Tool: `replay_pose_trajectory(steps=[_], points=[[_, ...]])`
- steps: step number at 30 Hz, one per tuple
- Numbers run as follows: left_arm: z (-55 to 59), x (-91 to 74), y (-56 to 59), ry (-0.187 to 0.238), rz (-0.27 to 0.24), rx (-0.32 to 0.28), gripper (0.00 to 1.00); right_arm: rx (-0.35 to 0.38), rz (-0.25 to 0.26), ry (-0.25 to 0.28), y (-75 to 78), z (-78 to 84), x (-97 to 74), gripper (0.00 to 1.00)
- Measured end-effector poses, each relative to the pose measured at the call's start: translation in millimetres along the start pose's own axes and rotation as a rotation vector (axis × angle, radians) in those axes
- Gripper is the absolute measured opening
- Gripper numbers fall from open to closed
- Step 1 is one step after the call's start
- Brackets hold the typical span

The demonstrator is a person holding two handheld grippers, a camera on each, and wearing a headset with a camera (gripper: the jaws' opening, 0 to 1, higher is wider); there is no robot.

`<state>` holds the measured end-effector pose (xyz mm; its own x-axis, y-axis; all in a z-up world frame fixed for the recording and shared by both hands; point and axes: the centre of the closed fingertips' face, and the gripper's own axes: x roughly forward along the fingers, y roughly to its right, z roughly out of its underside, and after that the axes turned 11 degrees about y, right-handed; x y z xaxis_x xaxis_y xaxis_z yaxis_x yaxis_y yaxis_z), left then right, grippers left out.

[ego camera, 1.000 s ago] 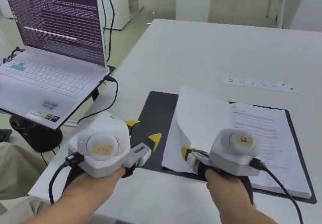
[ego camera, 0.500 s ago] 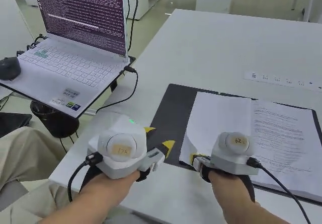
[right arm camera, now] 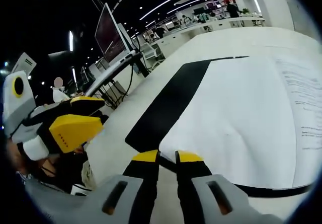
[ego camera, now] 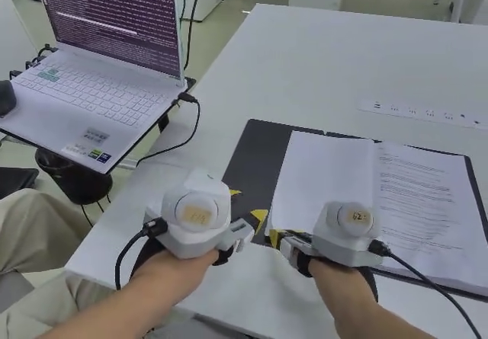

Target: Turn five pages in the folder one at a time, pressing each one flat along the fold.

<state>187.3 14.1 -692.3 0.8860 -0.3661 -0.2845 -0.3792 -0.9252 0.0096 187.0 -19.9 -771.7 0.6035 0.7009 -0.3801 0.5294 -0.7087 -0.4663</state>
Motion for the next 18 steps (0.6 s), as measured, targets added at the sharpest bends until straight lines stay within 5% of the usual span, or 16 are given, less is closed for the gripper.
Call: replay_pose_trajectory(steps=[4, 18], points=[[4.5, 14.4, 7.4, -0.005, 0.012, -0.012, 0.25, -0.003, -0.021, 0.052, 2.3, -13.7, -14.7, 0.17], [57.9, 53.3, 37.4, -0.103, 0.056, 0.005, 0.22, -0.025, 0.096, 0.139, 79.1, -46.2, -58.8, 0.08]])
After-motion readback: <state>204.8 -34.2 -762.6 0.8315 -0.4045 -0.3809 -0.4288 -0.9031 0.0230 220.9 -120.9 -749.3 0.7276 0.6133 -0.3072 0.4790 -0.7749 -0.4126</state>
